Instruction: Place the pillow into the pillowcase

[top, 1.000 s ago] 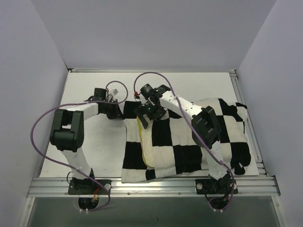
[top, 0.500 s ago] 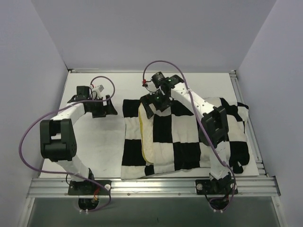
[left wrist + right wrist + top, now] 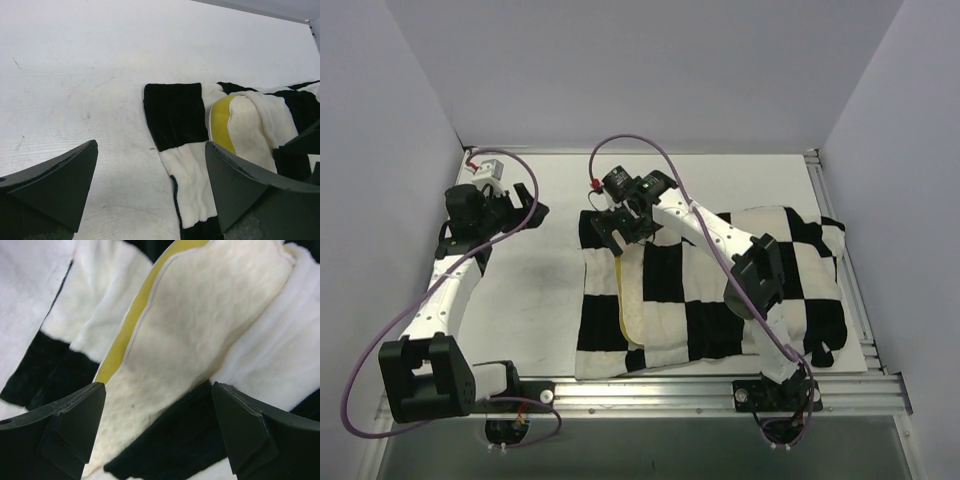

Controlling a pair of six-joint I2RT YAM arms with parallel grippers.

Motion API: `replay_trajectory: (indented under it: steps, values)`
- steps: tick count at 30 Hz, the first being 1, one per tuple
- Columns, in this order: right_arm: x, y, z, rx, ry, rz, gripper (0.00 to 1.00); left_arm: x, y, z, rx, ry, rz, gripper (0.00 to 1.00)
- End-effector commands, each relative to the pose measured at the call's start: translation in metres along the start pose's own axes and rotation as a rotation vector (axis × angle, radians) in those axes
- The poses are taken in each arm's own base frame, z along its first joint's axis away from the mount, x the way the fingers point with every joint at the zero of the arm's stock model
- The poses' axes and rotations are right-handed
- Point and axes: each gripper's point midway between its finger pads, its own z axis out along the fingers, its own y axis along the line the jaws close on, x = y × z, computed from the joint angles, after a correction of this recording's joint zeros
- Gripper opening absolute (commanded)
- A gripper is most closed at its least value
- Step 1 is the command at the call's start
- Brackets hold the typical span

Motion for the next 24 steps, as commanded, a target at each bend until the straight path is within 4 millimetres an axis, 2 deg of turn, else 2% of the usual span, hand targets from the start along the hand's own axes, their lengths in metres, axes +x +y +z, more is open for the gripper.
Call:
replay_trajectory:
  steps: [1,3,4,6,7,8,9,10,12,13,15,16,17,18,19,20,21,22,23,24]
  values:
    - [-0.003,-0.02,0.026,0.165,0.03,0.016,0.92,0.022,0.005,0.006,-0.012,0.045,-0.029,0.92]
    - [0.003,-0.02,0.043,0.17,0.065,0.012,0.93,0.036,0.004,0.009,-0.018,0.081,-0.038,0.89]
    - [0.014,-0.02,0.059,0.182,0.109,0.01,0.94,0.044,0.007,0.013,-0.029,0.104,-0.054,0.88]
    - [0.028,-0.021,0.076,0.185,0.161,0.002,0.93,0.055,0.004,0.017,-0.029,0.139,-0.064,0.87]
    - [0.044,-0.023,0.09,0.191,0.219,-0.007,0.92,0.062,0.004,0.021,-0.033,0.164,-0.068,0.87]
    - [0.05,-0.023,0.095,0.184,0.239,-0.008,0.91,0.062,0.005,0.022,-0.04,0.171,-0.061,0.87]
    - [0.056,-0.026,0.1,0.189,0.26,-0.004,0.89,0.074,-0.002,0.025,-0.047,0.214,-0.042,0.87]
    - [0.067,-0.028,0.107,0.189,0.296,-0.004,0.75,0.084,-0.015,0.029,-0.026,0.253,-0.009,0.87]
    - [0.072,-0.028,0.112,0.158,0.317,0.003,0.57,0.099,-0.02,0.03,-0.047,0.301,0.012,0.85]
    - [0.073,-0.032,0.112,0.153,0.323,0.007,0.43,0.111,-0.029,0.031,-0.037,0.329,0.019,0.83]
    - [0.065,-0.024,0.105,0.077,0.301,0.005,0.24,0.128,-0.033,0.029,-0.018,0.37,0.008,0.81]
    - [0.053,-0.022,0.089,0.05,0.258,0.009,0.0,0.135,-0.035,0.028,-0.007,0.391,-0.008,0.8]
    - [0.043,-0.019,0.077,0.016,0.221,0.012,0.0,0.14,-0.039,0.027,0.016,0.407,-0.014,0.79]
    - [0.037,-0.006,0.062,-0.073,0.196,0.028,0.0,0.144,-0.042,0.026,0.041,0.411,-0.016,0.77]
    - [0.02,-0.005,0.027,-0.127,0.108,0.046,0.0,0.145,-0.051,0.024,0.089,0.415,-0.02,0.71]
    - [0.013,-0.004,0.009,-0.167,0.065,0.054,0.0,0.145,-0.058,0.024,0.117,0.41,-0.019,0.68]
    - [0.007,0.009,-0.008,-0.275,0.022,0.073,0.0,0.143,-0.063,0.026,0.134,0.391,-0.015,0.65]
    - [-0.003,0.01,-0.039,-0.313,-0.063,0.086,0.0,0.144,-0.069,0.026,0.148,0.386,-0.03,0.61]
    - [-0.008,0.001,-0.051,-0.342,-0.107,0.118,0.0,0.147,-0.078,0.026,0.172,0.387,-0.032,0.6]
    - [-0.009,0.007,-0.068,-0.405,-0.162,0.119,0.0,0.146,-0.086,0.03,0.19,0.369,-0.045,0.58]
